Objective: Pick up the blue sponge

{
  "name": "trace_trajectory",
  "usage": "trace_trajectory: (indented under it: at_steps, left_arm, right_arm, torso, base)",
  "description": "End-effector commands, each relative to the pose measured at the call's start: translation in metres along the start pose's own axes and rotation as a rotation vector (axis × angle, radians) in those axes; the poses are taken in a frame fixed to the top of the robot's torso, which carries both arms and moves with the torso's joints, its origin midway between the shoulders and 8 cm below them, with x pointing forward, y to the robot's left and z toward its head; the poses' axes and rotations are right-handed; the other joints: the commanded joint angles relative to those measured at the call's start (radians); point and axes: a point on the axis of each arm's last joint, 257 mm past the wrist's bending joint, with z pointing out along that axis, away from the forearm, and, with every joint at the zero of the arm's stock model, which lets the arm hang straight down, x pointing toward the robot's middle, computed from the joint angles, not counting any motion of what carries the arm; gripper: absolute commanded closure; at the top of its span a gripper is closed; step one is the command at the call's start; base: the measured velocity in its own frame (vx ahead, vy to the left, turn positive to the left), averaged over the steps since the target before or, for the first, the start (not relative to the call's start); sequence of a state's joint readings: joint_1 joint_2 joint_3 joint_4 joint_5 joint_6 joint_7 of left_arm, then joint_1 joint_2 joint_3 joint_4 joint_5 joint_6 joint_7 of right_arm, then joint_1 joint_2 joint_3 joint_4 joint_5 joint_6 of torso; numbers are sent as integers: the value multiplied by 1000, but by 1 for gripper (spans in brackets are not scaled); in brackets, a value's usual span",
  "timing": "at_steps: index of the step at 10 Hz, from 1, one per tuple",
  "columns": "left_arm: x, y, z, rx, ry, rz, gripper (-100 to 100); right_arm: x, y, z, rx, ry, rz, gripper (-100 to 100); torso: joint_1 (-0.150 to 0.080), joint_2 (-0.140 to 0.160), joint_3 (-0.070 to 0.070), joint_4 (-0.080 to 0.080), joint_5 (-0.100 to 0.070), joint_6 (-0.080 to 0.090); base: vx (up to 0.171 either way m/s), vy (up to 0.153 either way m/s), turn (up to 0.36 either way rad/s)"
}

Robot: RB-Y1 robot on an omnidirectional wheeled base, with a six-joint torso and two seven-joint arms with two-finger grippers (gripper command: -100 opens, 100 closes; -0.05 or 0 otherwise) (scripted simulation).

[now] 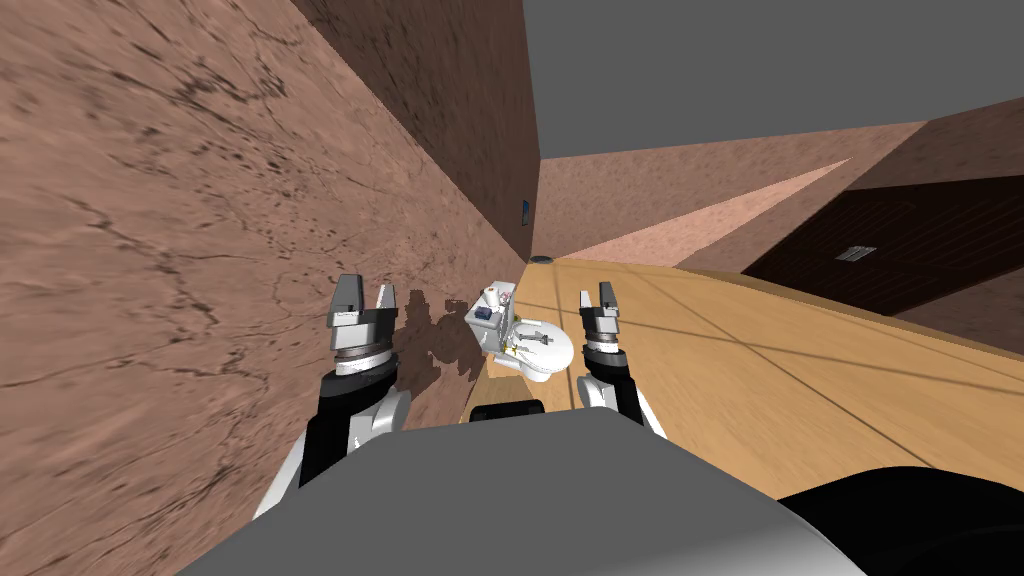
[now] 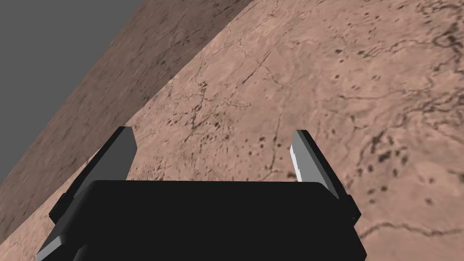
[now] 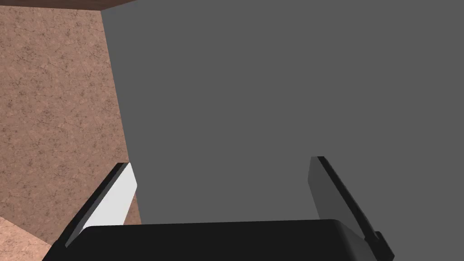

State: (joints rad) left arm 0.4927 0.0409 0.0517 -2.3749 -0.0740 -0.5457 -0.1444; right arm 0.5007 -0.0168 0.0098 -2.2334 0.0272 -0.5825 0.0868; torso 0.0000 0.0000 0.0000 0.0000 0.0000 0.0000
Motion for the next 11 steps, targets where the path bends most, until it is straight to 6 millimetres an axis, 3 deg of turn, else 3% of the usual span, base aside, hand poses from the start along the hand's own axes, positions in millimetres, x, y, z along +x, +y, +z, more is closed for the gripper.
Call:
trace_trajectory:
  at_steps: [1, 3, 7, 8, 9, 10, 11]
  left_arm:
    - [7, 12, 5, -18, 31, -8, -100]
    - [11, 20, 9, -32, 44, -14, -100]
    - [29, 70, 27, -133, 85, -62, -100]
    - [31, 72, 30, -137, 86, -65, -100]
    - [36, 91, 31, -179, 96, -79, -100]
    - [38, 90, 37, -174, 96, -83, -100]
    - [44, 107, 39, -213, 104, -101, -100]
  right_arm:
    - [0, 0, 0, 0, 0, 0, 0]
    - [0, 0, 0, 0, 0, 0, 0]
    - [0, 0, 0, 0, 0, 0, 0]
    - [0, 0, 0, 0, 0, 0, 0]
    - [0, 0, 0, 0, 0, 0, 0]
    - [0, 0, 0, 0, 0, 0, 0]
    - [0, 0, 0, 0, 0, 0, 0]
  torso:
    - [0, 0, 0, 0, 0, 0]
    - [-1, -1, -1, 0, 0, 0]
    - [-1, -2, -1, 0, 0, 0]
    - [-2, -2, -1, 0, 0, 0]
    - [-1, -1, -1, 0, 0, 0]
    - [-1, -2, -1, 0, 0, 0]
    - [-1, -1, -1, 0, 0, 0]
  base:
    - [6, -13, -38]
    - [13, -19, -25]
    - [14, -21, -43]
    - [12, -19, -21]
    - [13, -19, -36]
    - [11, -12, -19]
    - [11, -15, -37]
